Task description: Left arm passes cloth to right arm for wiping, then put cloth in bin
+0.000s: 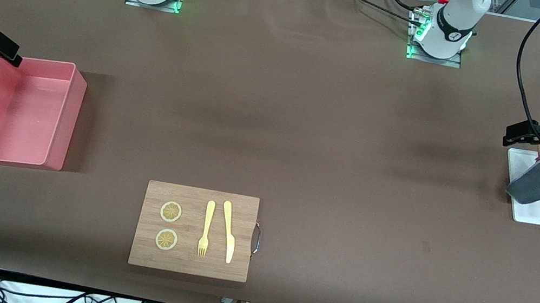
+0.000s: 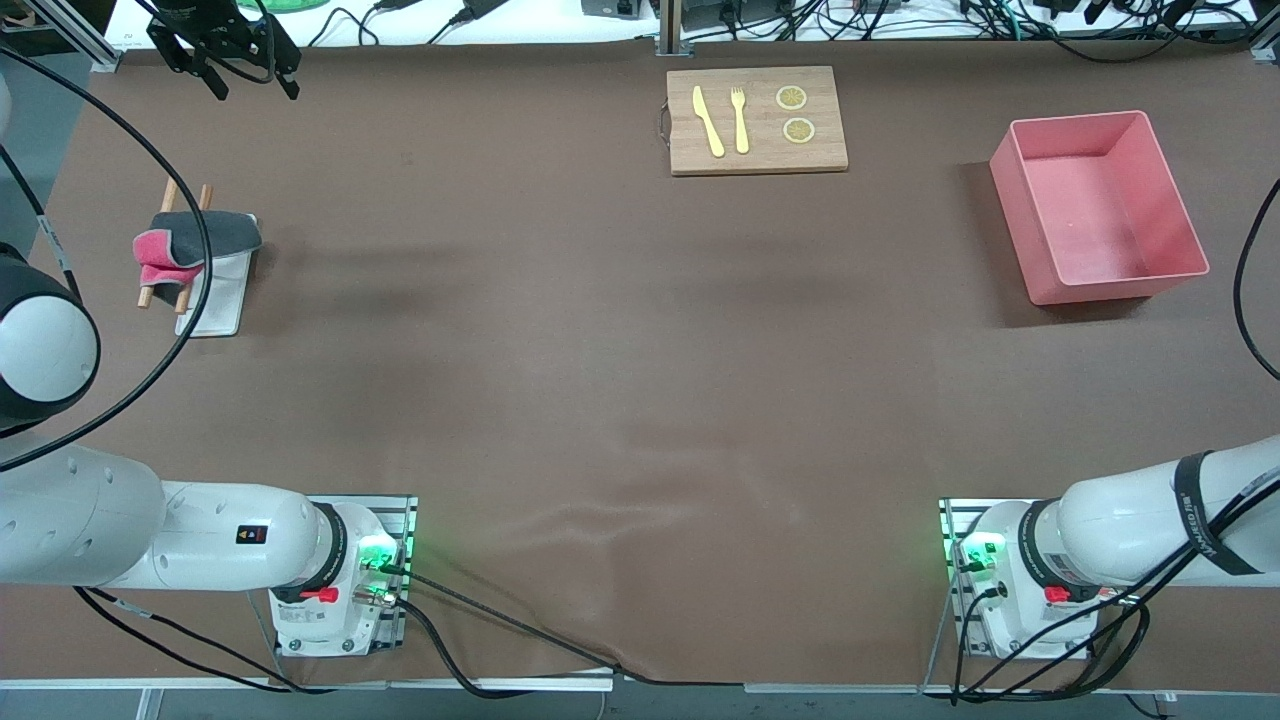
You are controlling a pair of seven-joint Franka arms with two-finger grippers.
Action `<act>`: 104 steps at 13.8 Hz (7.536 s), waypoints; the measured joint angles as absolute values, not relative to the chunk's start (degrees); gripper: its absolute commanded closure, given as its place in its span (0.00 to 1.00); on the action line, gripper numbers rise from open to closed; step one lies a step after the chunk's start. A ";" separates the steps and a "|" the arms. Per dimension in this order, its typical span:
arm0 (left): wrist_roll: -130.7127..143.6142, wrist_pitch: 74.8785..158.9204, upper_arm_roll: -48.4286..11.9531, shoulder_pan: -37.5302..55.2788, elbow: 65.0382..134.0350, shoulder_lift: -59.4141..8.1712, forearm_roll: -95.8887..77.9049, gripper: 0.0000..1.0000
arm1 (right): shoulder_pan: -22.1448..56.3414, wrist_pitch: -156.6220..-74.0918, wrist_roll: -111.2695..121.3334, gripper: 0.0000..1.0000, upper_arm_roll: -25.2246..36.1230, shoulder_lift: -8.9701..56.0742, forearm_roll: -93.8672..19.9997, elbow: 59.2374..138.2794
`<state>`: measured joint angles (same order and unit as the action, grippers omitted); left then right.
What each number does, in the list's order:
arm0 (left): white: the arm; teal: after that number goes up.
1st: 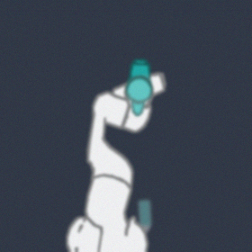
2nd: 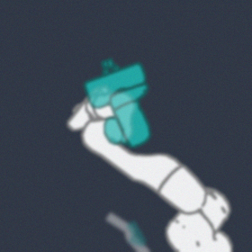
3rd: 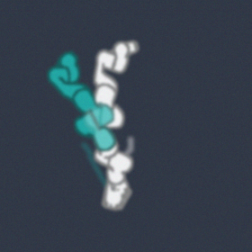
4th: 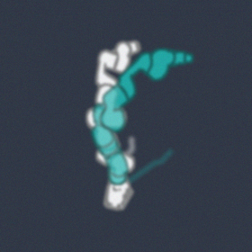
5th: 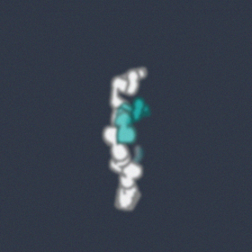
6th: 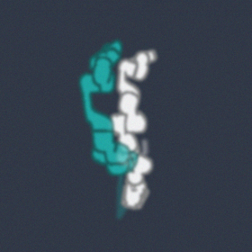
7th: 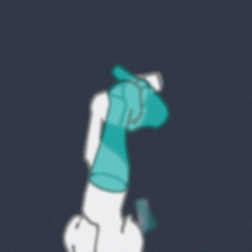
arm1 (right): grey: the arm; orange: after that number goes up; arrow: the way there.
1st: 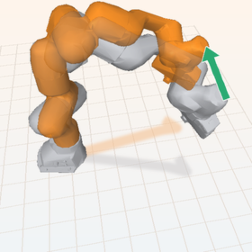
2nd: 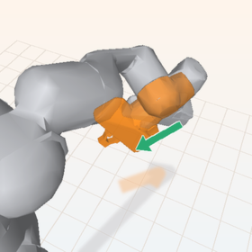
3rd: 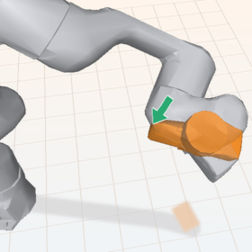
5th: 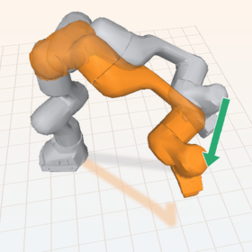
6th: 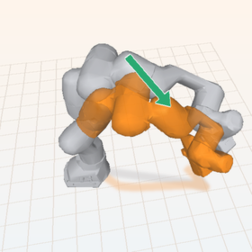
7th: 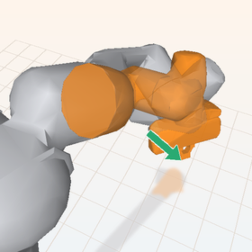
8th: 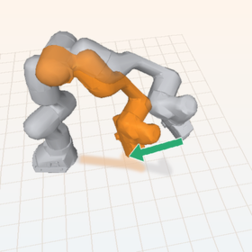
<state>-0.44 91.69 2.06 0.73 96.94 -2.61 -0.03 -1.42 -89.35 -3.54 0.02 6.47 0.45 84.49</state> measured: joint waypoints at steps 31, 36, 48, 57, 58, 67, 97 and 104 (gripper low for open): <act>-32.05 97.86 2.58 -25.16 86.65 -32.76 10.15 0.31 | 0.26 -89.49 -3.45 0.00 -0.64 12.35 -1.28 84.77; -33.53 97.86 2.39 -25.21 86.61 -33.53 10.00 0.58 | 1.04 -89.44 -3.18 0.00 -0.57 12.73 -1.28 84.76; -34.25 97.86 2.36 -26.02 86.59 -33.53 9.56 1.00 | 7.42 -92.58 -22.42 0.00 -0.85 14.34 -10.06 84.76; -34.22 94.02 0.42 -25.38 83.38 -31.98 5.55 1.00 | 15.44 -99.60 -40.06 0.00 -0.98 16.61 -10.08 84.76; -33.82 91.60 -0.54 -24.73 81.93 -31.33 5.20 1.00 | 15.43 -99.65 -40.16 0.00 -0.90 16.61 -10.08 84.76; -7.17 72.80 -2.46 -4.42 70.35 -29.75 -11.76 1.00 | 15.42 -99.78 -40.69 0.00 -0.73 16.62 -10.08 84.75; 70.18 109.08 -1.82 31.99 64.37 -34.85 -55.24 1.00 | 26.48 -108.97 -83.56 0.78 -1.15 21.49 -26.39 84.77; 70.46 109.08 -1.64 31.89 64.36 -34.87 -55.24 1.00 | 26.52 -108.92 -83.57 1.00 -1.17 21.78 -28.75 84.77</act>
<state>70.46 109.08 -1.64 31.89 64.36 -34.87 -55.24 26.52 -108.92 -83.57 -1.17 21.78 -28.75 84.77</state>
